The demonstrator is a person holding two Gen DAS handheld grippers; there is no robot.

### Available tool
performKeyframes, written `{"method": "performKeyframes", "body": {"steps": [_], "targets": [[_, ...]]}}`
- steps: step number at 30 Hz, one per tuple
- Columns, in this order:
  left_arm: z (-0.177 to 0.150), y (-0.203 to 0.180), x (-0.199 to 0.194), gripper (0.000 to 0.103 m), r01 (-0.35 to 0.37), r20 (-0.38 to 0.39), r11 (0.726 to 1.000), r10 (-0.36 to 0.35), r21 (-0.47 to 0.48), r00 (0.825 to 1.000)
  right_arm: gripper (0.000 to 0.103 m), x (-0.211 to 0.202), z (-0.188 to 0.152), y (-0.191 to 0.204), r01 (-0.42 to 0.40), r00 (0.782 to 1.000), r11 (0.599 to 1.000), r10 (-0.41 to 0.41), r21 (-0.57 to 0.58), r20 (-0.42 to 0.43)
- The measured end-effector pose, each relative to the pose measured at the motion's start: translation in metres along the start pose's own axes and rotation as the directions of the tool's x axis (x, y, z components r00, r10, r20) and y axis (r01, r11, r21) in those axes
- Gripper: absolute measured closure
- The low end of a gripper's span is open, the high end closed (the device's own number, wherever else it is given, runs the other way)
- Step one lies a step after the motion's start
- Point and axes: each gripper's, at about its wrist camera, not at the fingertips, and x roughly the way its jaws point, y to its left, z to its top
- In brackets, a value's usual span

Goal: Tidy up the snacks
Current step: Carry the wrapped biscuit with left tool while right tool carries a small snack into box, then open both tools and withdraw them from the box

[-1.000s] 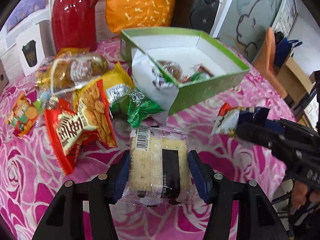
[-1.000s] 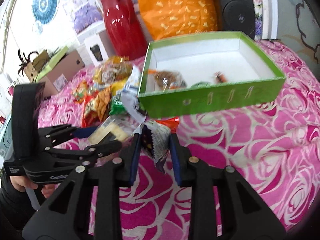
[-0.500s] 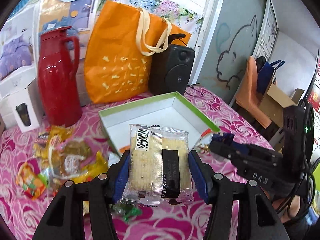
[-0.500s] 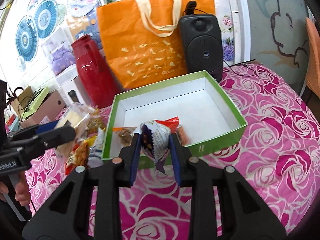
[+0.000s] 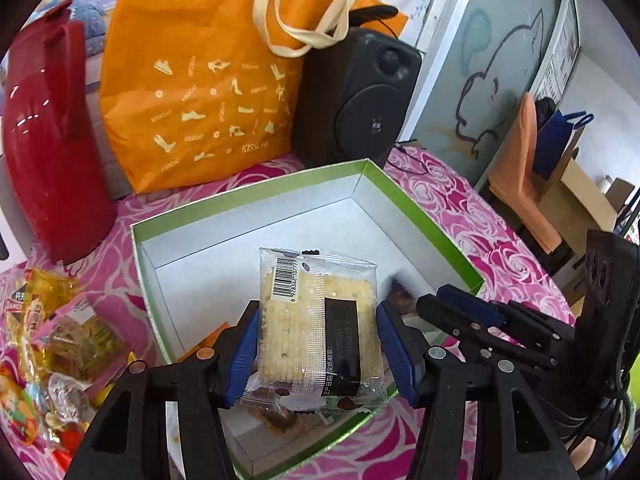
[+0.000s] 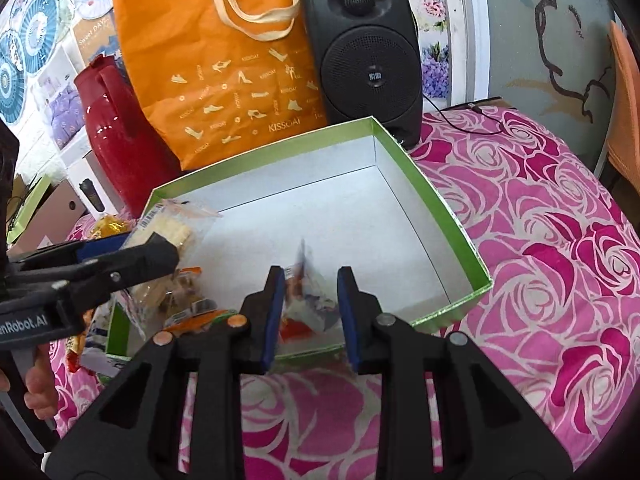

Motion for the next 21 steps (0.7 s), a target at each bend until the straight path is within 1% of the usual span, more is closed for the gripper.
{"method": "performKeyframes", "body": {"steps": [4, 5, 6, 7, 8, 9, 10, 14, 16, 21], "targets": [[0.001, 0.002, 0.011, 0.044, 0.01, -0.005, 1.0, -0.01, 0.001, 1.0, 0.072, 0.006, 0.001, -0.003, 0.02, 1.0, 1.0, -0.02, -0.017, 0.008], [0.001, 0.002, 0.011, 0.041, 0.003, 0.003, 1.0, -0.003, -0.001, 1.0, 0.063, 0.006, 0.0, -0.003, 0.022, 1.0, 0.999, -0.022, -0.023, 0.018], [0.0, 0.002, 0.01, 0.027, -0.009, 0.011, 1.0, 0.009, -0.004, 1.0, 0.056, 0.005, 0.0, -0.003, 0.031, 0.999, 0.999, -0.03, -0.029, 0.026], [0.0, 0.003, 0.009, 0.018, -0.034, 0.026, 0.999, 0.034, -0.01, 0.999, 0.043, 0.003, -0.001, -0.003, 0.038, 0.999, 0.999, -0.037, -0.034, 0.037], [0.0, 0.004, 0.007, 0.008, -0.062, 0.046, 0.998, 0.063, -0.017, 0.997, 0.031, 0.002, -0.001, -0.002, 0.041, 0.998, 0.998, -0.04, -0.038, 0.048], [-0.001, 0.004, 0.003, 0.004, -0.095, 0.083, 0.995, 0.097, -0.025, 0.992, 0.028, 0.0, -0.002, -0.002, 0.045, 0.997, 0.998, -0.043, -0.04, 0.06], [-0.001, 0.005, 0.001, 0.001, -0.112, 0.093, 0.993, 0.114, -0.03, 0.989, 0.025, -0.002, -0.002, -0.002, 0.05, 0.997, 0.998, -0.047, -0.041, 0.067], [-0.002, 0.011, -0.007, 0.001, -0.151, 0.09, 0.987, 0.156, -0.056, 0.984, 0.019, -0.006, -0.005, -0.002, 0.062, 0.996, 0.998, -0.06, -0.032, 0.06], [-0.003, 0.012, -0.012, 0.001, -0.169, 0.095, 0.984, 0.174, -0.06, 0.98, 0.019, -0.009, -0.008, 0.0, 0.061, 0.997, 0.998, -0.059, -0.026, 0.051], [-0.007, 0.01, -0.032, 0.001, -0.175, 0.119, 0.983, 0.18, -0.057, 0.976, 0.017, -0.023, -0.012, 0.009, 0.054, 0.997, 0.998, -0.052, -0.026, 0.053]]}}
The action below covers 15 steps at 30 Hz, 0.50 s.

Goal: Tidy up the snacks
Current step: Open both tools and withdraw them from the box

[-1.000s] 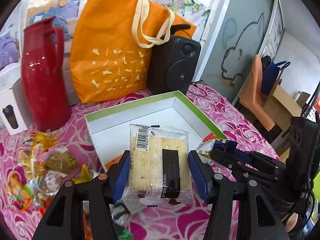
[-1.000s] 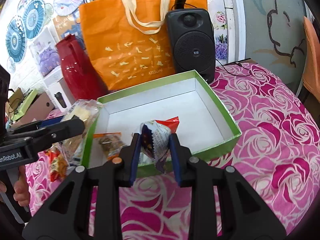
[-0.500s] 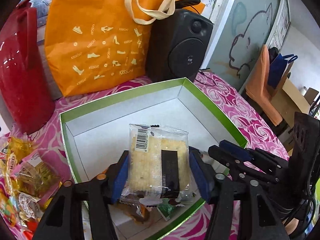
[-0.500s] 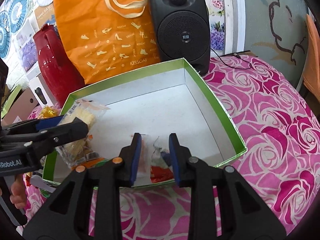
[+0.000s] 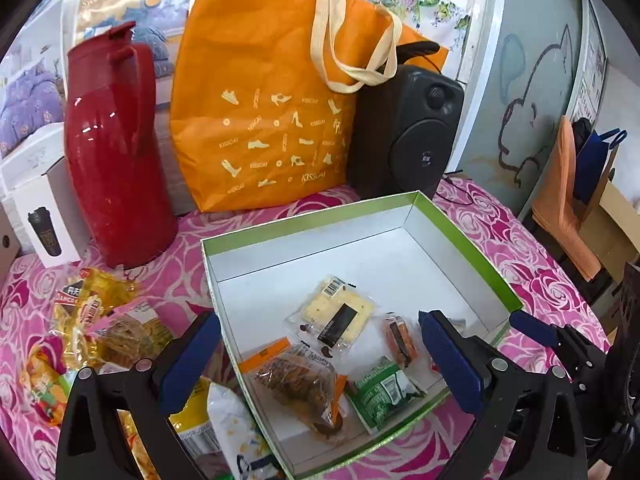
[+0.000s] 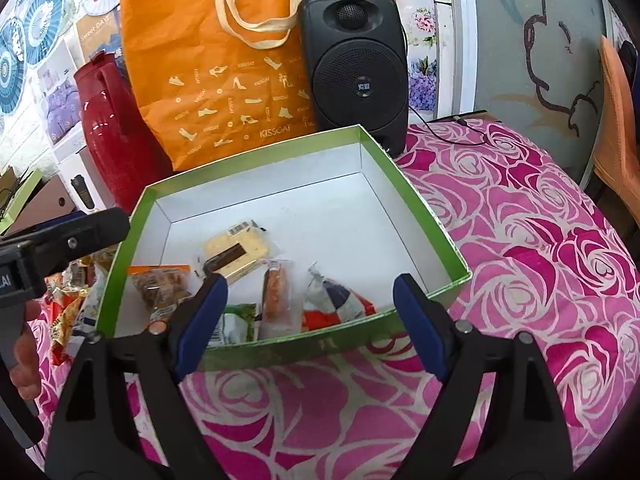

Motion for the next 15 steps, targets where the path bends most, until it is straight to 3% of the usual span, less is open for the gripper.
{"method": "performKeyframes", "body": {"steps": [4, 11, 15], "targets": [[-0.002, -0.003, -0.023, 0.001, -0.005, 0.031, 1.0, 0.005, 0.014, 1.0, 0.009, -0.019, -0.001, 0.011, -0.005, 1.0, 1.0, 0.005, -0.016, 0.026], [-0.012, 0.009, -0.068, 0.001, -0.014, 0.047, 1.0, 0.014, -0.002, 0.999, 0.008, -0.051, -0.005, 0.037, -0.064, 0.996, 0.997, 0.066, -0.041, 0.052], [-0.028, 0.033, -0.09, 0.001, -0.063, 0.054, 0.998, 0.064, -0.031, 0.996, 0.007, -0.06, -0.017, 0.058, -0.122, 0.991, 0.99, 0.125, -0.066, 0.042]]}}
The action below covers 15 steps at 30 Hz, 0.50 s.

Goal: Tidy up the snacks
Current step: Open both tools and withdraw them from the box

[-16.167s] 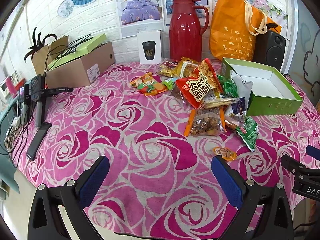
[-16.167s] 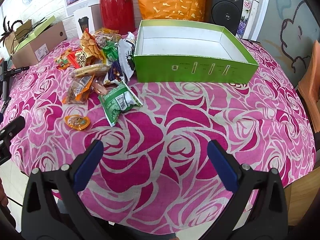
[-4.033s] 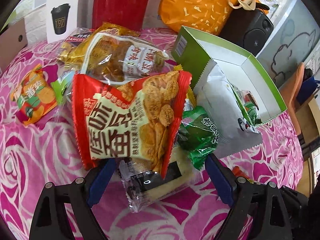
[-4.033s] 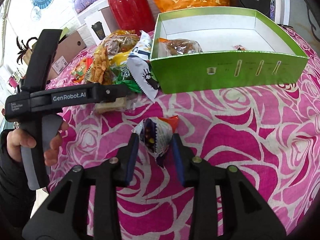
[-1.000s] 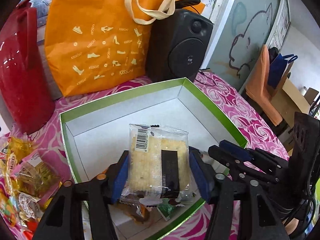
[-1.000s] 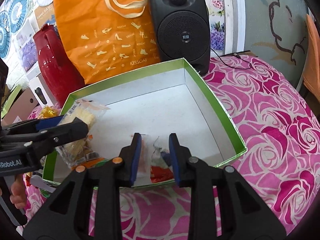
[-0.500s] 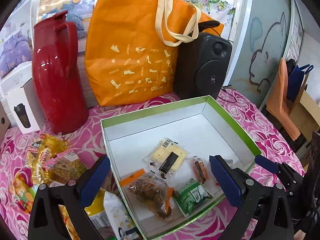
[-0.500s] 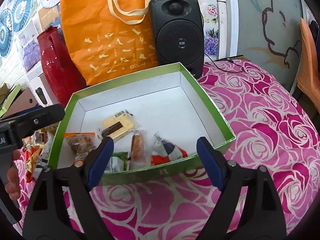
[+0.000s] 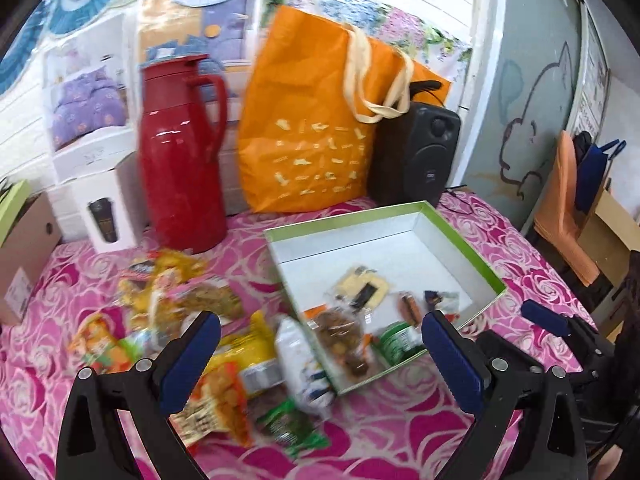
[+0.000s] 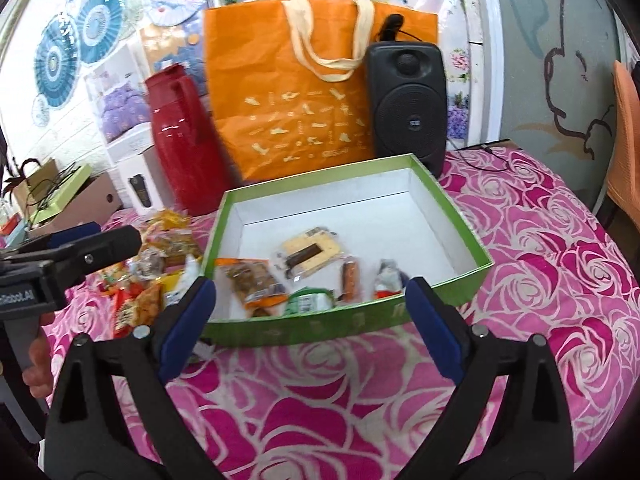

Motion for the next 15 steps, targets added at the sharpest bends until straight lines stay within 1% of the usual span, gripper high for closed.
{"method": "performKeyframes", "body": {"steps": [3, 6, 10, 12, 14, 15], "targets": [[-0.018, 0.03, -0.013, 0.001, -0.062, -0.01, 0.997, 0.061, -0.048, 0.998, 0.007, 0.004, -0.011, 0.017, -0.053, 0.998, 0.999, 0.053, -0.009, -0.032], [-0.038, 0.058, -0.021, 0.001, -0.079, -0.035, 0.99, 0.075, -0.117, 0.997, 0.007, 0.014, -0.026, 0.037, -0.101, 0.991, 0.995, 0.099, -0.02, -0.087], [-0.064, 0.084, -0.025, 0.001, -0.092, -0.067, 0.979, 0.08, -0.184, 0.995, 0.007, 0.032, -0.047, 0.059, -0.159, 0.974, 0.987, 0.155, -0.014, -0.166], [-0.075, 0.093, -0.027, 0.001, -0.096, -0.078, 0.974, 0.081, -0.203, 0.994, 0.013, 0.042, -0.054, 0.069, -0.174, 0.965, 0.985, 0.168, -0.011, -0.2], [-0.088, 0.102, -0.028, 0.001, -0.102, -0.099, 0.971, 0.082, -0.218, 0.992, 0.026, 0.054, -0.058, 0.077, -0.192, 0.954, 0.981, 0.184, -0.011, -0.237], [-0.093, 0.105, -0.028, 0.001, -0.108, -0.105, 0.969, 0.086, -0.223, 0.991, 0.027, 0.061, -0.06, 0.082, -0.201, 0.947, 0.98, 0.192, -0.008, -0.257]]}}
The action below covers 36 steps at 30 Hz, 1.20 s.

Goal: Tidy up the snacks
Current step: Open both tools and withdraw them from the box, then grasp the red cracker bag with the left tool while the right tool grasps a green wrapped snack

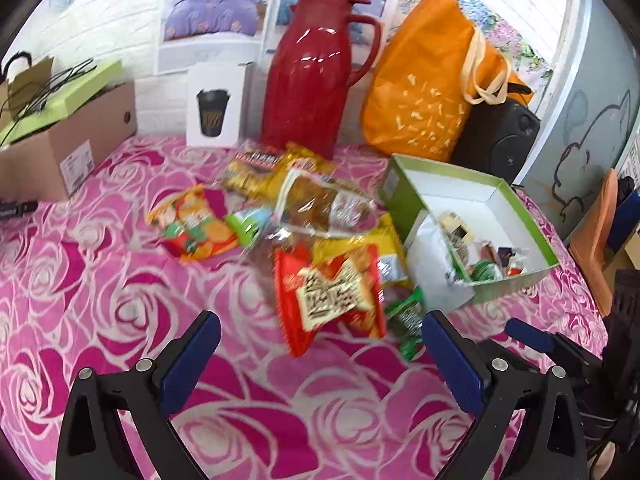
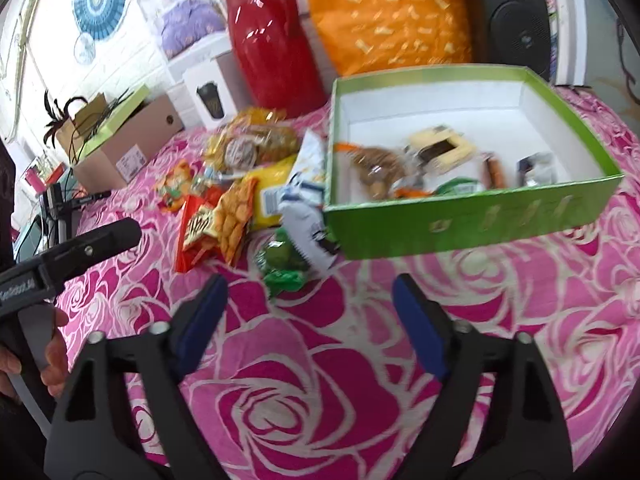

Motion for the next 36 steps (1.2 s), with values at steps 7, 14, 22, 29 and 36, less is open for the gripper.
{"method": "performKeyframes", "body": {"steps": [7, 14, 22, 29, 36], "targets": [[-0.008, 0.014, 0.004, 0.001, 0.02, -0.023, 1.0, -0.02, 0.006, 1.0, 0.05, 0.037, 0.008, 0.009, -0.027, 0.999, 0.999, 0.029, 0.035, -0.039], [0.004, 0.009, 0.032, 0.001, 0.054, -0.06, 0.998, -0.053, 0.01, 0.997, 0.077, 0.025, 0.001, 0.008, -0.023, 0.998, 1.0, 0.022, -0.021, -0.054], [0.016, -0.011, 0.086, 0.001, 0.046, -0.139, 0.998, -0.041, 0.031, 0.989, 0.077, 0.004, -0.015, -0.009, 0.005, 0.997, 1.0, -0.006, -0.02, -0.071], [0.011, 0.0, 0.094, 0.022, 0.07, -0.174, 0.998, -0.07, -0.004, 0.982, 0.069, 0.01, -0.012, -0.008, -0.008, 0.997, 1.0, 0.006, -0.023, -0.074], [0.01, 0.001, 0.09, 0.022, 0.053, -0.17, 0.999, -0.054, -0.01, 0.984, 0.057, 0.016, -0.01, -0.006, -0.011, 0.997, 1.0, 0.01, -0.02, -0.075]]}}
